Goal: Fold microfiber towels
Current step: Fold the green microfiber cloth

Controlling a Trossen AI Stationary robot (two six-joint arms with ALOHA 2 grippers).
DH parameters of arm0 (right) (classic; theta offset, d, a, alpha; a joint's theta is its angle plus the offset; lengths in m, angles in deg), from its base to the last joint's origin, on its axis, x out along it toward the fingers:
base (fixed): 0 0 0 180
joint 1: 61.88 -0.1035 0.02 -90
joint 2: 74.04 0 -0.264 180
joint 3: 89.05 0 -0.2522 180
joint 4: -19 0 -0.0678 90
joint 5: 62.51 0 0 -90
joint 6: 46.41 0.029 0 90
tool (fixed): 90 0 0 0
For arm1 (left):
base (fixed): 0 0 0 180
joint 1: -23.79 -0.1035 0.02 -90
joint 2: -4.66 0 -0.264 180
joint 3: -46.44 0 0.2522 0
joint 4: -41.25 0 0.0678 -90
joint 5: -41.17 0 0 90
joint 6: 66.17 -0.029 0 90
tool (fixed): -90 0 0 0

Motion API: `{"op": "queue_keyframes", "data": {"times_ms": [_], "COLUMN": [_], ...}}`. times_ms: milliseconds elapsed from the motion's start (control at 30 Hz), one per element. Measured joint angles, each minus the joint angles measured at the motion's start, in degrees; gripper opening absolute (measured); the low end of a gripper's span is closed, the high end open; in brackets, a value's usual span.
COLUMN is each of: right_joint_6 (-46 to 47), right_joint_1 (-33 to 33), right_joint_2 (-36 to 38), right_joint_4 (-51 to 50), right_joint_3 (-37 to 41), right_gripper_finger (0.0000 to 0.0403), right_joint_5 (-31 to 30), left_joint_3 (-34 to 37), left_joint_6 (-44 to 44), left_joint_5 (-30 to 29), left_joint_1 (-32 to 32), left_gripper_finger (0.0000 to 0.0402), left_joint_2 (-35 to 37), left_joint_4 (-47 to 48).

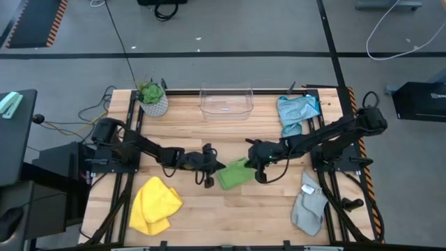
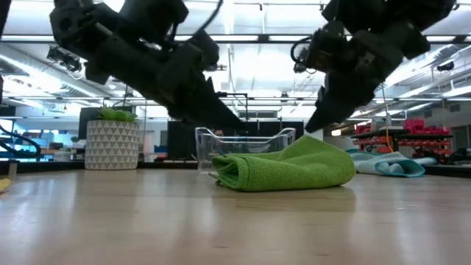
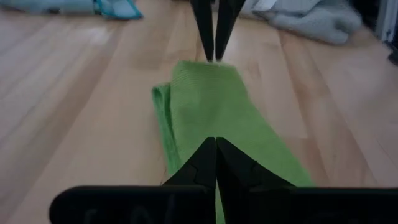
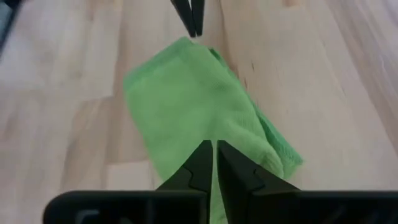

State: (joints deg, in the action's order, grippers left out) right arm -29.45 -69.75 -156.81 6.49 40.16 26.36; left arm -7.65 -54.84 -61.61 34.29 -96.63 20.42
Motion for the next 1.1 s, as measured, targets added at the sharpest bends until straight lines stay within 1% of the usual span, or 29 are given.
{"op": "queue_keyframes", "data": {"times_ms": [133, 267, 333, 500, 600, 700, 800, 900, 1000, 1100], "right_joint_6": [-0.06, 0.04, 0.54, 1.45, 1.48, 1.55, 2.39, 2.35, 2.10, 1.81], "right_joint_1": [-0.32, -0.32, -0.32, -0.28, -0.27, -0.16, -0.14, -0.14, -0.14, -0.14], "right_joint_2": [-2.67, -5.20, -5.86, -6.87, -6.10, -2.74, 1.51, 3.46, 1.72, -2.49], "right_joint_4": [0.82, -1.29, -2.13, -2.75, -4.07, -5.08, -3.94, -1.08, 1.69, 3.26], "right_joint_3": [-0.08, -0.02, -0.02, -0.06, -0.07, -0.07, -0.07, -0.11, -0.11, -0.11], "right_gripper_finger": [0.0019, 0.0007, 0.0006, 0.0015, 0.0017, 0.0017, 0.0017, 0.0018, 0.0017, 0.0013], "right_joint_5": [-0.93, -2.38, -2.85, -3.11, -3.11, -3.11, -3.16, -3.17, -3.67, -4.20], "left_joint_3": [-2.46, -2.95, -3.16, -3.11, -3.05, -3.04, -3.04, -3.04, -3.04, -3.06], "left_joint_6": [0.11, 1.63, 2.15, 2.74, 2.62, 2.63, 2.57, 2.51, 2.41, 2.41], "left_joint_5": [0.01, 0.11, 0.12, -0.35, -0.96, -1.00, -1.09, -1.11, -1.11, -1.11], "left_joint_1": [0.00, -0.02, -0.01, 0.04, 0.03, -0.02, 0.26, 0.33, 0.35, 0.41], "left_gripper_finger": [0.0006, 0.0012, 0.0013, 0.0005, 0.0009, 0.0014, 0.0009, 0.0005, 0.0011, 0.0018], "left_joint_2": [-3.94, -6.31, -7.42, -7.54, -7.54, -7.54, -7.54, -7.54, -7.54, -7.54], "left_joint_4": [0.06, 2.70, 2.29, 4.35, 4.64, 4.87, 4.53, 4.50, 4.42, 4.30]}}
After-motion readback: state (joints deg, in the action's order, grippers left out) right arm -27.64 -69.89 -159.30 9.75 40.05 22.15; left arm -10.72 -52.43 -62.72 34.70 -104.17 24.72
